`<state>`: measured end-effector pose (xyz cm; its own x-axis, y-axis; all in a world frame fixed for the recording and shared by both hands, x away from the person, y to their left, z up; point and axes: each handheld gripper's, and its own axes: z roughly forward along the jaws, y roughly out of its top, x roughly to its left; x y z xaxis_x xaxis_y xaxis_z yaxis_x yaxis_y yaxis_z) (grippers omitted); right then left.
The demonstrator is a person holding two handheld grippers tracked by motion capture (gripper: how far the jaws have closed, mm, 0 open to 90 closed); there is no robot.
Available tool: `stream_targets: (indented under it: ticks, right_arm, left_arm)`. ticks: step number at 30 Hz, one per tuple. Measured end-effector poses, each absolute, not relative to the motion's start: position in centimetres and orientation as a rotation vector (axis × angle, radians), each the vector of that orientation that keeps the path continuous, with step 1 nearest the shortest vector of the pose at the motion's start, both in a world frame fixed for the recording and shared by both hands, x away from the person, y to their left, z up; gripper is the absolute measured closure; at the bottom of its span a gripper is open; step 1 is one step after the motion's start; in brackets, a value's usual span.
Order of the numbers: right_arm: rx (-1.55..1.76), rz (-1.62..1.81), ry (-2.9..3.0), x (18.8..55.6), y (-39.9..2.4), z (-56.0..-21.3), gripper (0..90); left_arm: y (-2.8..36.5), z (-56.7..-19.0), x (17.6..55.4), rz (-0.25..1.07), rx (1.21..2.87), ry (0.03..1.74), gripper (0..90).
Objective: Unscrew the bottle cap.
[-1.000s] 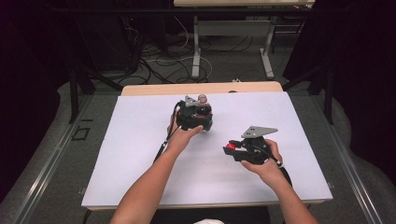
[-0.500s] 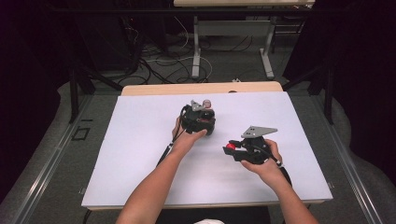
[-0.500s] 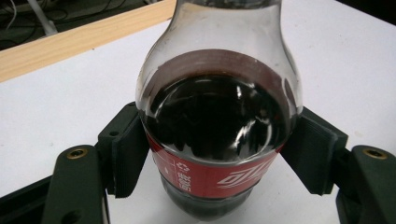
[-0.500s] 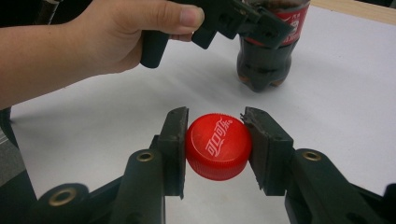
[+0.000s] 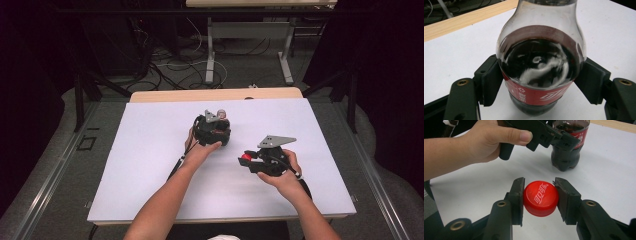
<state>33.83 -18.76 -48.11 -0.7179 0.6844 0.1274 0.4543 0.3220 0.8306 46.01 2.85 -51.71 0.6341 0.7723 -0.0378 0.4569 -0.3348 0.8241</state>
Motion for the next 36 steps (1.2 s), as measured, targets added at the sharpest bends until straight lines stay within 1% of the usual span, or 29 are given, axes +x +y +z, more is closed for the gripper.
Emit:
stream_targets:
  ticks: [1,6,7,10,13,16,21,26,36]
  right_arm:
    - [1.024,1.342,2.341,33.9,-18.8,-48.1,60.9]
    - [1.030,1.338,2.347,33.9,-18.6,-48.3,60.9]
    - [1.030,1.344,2.346,34.0,-18.5,-48.3,60.9]
    - [1.031,1.336,2.363,34.1,-18.5,-48.4,60.9]
    - [1.021,1.335,2.364,34.2,-18.3,-48.6,60.9]
    - [1.026,1.336,2.365,34.2,-18.0,-48.6,60.9]
    - [1.017,1.328,2.377,34.4,-17.4,-48.6,60.9]
    - [1.006,1.325,2.385,34.8,-17.0,-48.5,60.9]
    - [0.978,1.298,2.421,35.3,-15.6,-48.4,60.9]
  left_arm:
    - [2.9,-51.6,46.0,0.450,1.993,0.967,27.6]
    - [3.4,-51.3,46.0,0.415,1.978,1.002,15.9]
    - [3.6,-51.3,46.0,0.408,1.973,1.000,15.7]
    - [4.0,-50.9,45.8,0.379,1.960,1.002,10.3]
    - [4.4,-50.3,45.3,0.335,1.935,1.009,7.8]
    - [4.8,-49.8,45.0,0.310,1.937,0.991,1.1]
    - [5.7,-49.1,44.0,0.301,1.962,0.984,0.4]
    - [7.0,-48.2,42.5,0.277,1.936,0.971,0.4]
    - [10.4,-47.4,38.9,0.281,1.895,0.962,0.4]
